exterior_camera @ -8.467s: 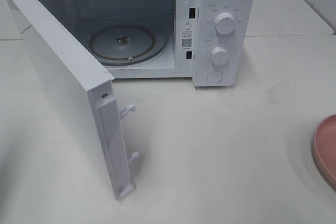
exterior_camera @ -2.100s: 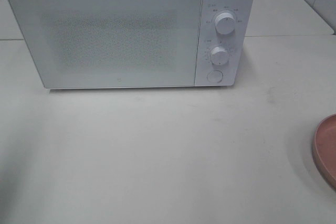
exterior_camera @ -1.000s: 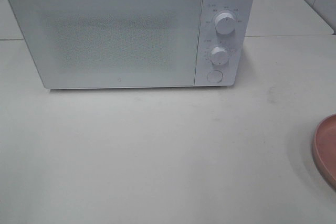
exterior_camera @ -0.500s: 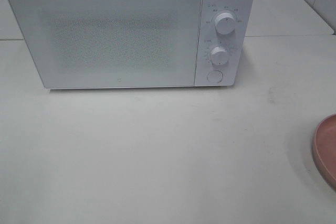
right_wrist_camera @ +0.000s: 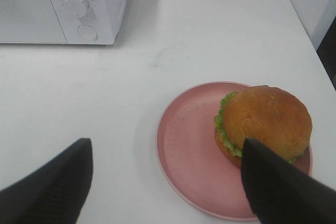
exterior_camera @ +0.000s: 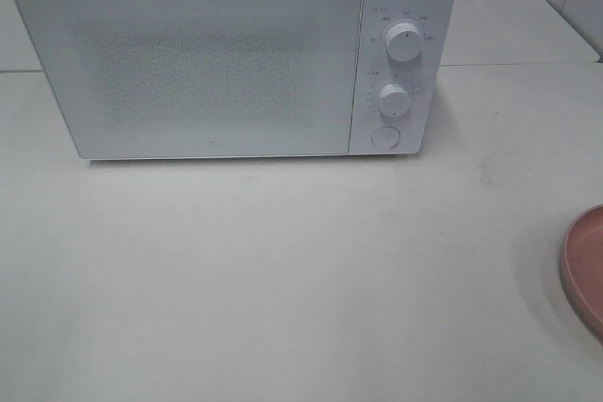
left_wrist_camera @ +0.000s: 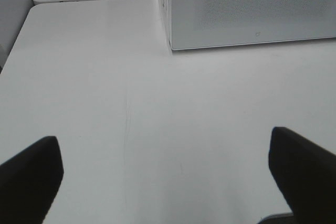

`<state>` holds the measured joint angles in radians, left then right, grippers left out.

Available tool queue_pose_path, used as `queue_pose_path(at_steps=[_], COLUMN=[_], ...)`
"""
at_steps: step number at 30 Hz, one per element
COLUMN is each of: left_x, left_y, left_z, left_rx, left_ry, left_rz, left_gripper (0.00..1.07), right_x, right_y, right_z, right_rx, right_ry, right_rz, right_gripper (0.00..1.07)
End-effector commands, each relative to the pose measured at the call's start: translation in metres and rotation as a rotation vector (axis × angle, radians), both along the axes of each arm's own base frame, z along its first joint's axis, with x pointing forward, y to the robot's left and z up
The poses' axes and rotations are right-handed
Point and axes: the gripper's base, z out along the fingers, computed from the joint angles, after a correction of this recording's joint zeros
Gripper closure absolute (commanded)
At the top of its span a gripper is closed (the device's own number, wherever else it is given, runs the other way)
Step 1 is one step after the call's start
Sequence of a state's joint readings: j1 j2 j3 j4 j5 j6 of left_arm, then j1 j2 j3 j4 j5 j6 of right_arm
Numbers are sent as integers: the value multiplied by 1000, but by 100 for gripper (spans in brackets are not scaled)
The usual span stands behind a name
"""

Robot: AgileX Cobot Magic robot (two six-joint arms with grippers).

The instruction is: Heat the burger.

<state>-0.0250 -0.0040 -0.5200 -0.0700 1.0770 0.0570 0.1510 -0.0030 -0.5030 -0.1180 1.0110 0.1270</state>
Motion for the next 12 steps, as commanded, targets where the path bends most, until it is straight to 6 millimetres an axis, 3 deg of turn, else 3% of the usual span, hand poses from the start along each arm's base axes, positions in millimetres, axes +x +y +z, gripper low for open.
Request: queue_pose_path(at_steps=[1,12], left_x=[-3,-3], left_y=[0,0], left_z=[0,0], left_rx=[-11,-11], left_ry=[-30,-30], left_rz=[5,5], left_gripper=[6,6], right_x=[-4,-4], right_y=[0,0], right_z=[0,0], right_rx=[-5,-5], right_ry=[-38,-38], right_rz=[2,2], right_gripper=[31,31])
